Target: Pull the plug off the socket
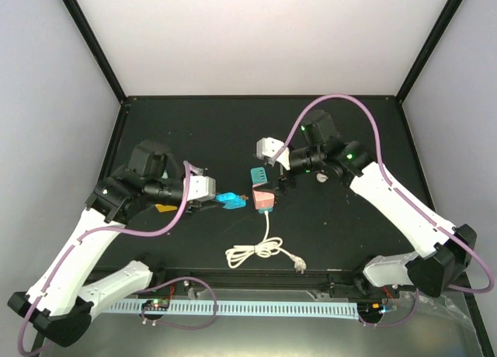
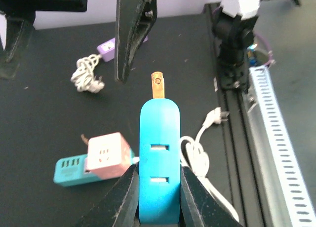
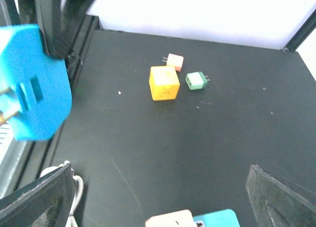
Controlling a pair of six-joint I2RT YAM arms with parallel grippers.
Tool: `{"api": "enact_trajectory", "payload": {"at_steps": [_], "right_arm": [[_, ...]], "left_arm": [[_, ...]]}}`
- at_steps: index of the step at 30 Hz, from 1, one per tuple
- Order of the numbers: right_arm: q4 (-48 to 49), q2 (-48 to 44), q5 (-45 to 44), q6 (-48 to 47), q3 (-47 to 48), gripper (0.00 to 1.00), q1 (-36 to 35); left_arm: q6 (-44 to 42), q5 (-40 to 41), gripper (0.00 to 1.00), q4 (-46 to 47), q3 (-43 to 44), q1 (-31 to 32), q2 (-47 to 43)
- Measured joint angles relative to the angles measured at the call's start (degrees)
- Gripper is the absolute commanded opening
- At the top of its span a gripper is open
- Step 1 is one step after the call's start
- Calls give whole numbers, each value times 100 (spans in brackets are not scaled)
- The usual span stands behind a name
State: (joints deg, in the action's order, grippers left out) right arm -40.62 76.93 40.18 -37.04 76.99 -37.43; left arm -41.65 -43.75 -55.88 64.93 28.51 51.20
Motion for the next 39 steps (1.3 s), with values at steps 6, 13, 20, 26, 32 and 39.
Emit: {"api": "enact_trajectory", "payload": {"at_steps": [6,13,20,26,32,39], "right_arm": [[168,-188,111,542,-61,97,-264],[164,-232,262,761,-63,97,-466],[109,-332,437,750,-63,95,-614],[79,-376,479,739,-83,91,-664],[96,-367,461,772,-96,89,-673],[144,-251,402,848,-96,86,-844]], "left_arm": [[195,-527,5,-57,138,-2,251],[356,-686,5,-68,140,-20,328],[527,-732,5,-44,140,-85,393],[612,-802,5,-13,153,-114,485],[649,-892,5,-11,181,-118,553],[763,-968,5,33,181,-136,555]]}}
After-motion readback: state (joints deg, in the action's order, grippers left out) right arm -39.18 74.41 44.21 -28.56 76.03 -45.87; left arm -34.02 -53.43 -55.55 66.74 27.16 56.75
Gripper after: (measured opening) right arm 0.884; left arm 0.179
